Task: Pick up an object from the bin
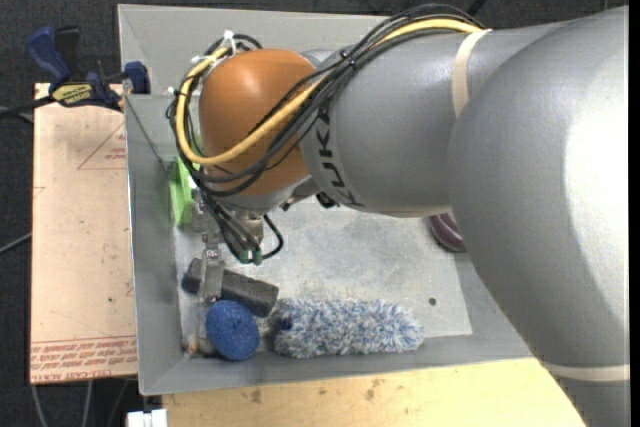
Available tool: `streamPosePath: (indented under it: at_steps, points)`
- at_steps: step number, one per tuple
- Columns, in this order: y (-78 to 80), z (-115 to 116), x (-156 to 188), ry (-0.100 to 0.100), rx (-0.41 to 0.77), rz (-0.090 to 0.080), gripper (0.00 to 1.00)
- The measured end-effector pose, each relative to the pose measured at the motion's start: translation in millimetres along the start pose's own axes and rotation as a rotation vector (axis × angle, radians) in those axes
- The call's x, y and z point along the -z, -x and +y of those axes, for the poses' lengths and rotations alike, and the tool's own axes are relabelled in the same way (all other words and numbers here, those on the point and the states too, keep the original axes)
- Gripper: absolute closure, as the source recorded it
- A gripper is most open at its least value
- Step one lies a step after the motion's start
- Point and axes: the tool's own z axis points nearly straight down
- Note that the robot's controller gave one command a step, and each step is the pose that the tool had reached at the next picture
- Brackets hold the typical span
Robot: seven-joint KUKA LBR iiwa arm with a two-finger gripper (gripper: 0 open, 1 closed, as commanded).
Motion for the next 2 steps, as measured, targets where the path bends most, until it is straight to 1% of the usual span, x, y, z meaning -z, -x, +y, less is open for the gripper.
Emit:
streamPosePath:
  at_steps: [1,2]
  points:
    - [1.9,-1.5,5.0,0.002,-0.005,-0.007,0.00]
    - [-31.7,-28.1,-50.3,0.003,0.178,-0.013,0.00]
